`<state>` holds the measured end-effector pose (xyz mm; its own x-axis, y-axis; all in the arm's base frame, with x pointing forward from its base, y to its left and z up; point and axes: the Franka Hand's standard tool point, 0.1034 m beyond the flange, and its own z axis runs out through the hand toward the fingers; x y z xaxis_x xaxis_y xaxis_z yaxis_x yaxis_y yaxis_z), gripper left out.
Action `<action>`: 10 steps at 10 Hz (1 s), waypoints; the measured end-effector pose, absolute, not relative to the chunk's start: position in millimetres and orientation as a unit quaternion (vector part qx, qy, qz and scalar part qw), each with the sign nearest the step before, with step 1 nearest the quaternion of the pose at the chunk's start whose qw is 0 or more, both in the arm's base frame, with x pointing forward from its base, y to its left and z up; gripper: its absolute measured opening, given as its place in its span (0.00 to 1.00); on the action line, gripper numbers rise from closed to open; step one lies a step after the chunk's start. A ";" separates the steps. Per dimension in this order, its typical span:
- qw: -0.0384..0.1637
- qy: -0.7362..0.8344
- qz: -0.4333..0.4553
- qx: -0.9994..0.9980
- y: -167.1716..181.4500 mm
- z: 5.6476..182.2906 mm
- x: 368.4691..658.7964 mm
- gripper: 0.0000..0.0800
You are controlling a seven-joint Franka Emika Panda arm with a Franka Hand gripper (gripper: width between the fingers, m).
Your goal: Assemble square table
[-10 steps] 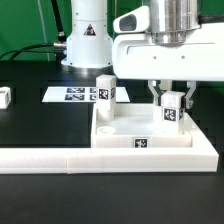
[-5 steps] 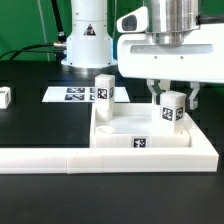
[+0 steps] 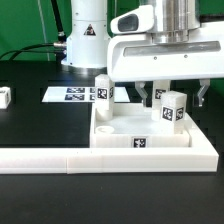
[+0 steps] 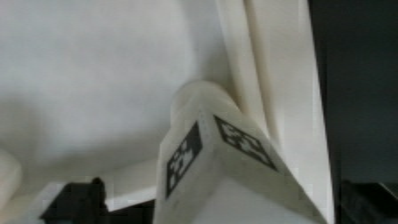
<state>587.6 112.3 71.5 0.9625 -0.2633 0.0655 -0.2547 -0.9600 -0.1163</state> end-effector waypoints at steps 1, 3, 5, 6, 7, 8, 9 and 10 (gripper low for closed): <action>0.051 0.087 -0.043 -0.994 111.6 71.5 587.7 0.81; 0.049 0.028 -0.045 -0.997 111.7 71.4 587.6 0.81; 0.040 -0.084 -0.050 -0.994 112.0 71.3 587.5 0.81; 0.034 -0.132 -0.052 -0.989 111.9 71.6 587.9 0.81; 0.027 -0.174 -0.053 -0.983 112.3 71.9 588.1 0.81; 0.021 -0.219 -0.054 -0.974 112.3 72.0 588.4 0.81; 0.018 -0.240 -0.055 -0.969 112.9 72.1 588.4 0.81; 0.017 -0.244 -0.055 -0.968 113.1 72.0 588.4 0.81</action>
Offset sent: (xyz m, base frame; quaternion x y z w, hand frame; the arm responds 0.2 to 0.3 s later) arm -0.0025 0.0094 -0.0007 0.0083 -0.0113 -0.2213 0.9751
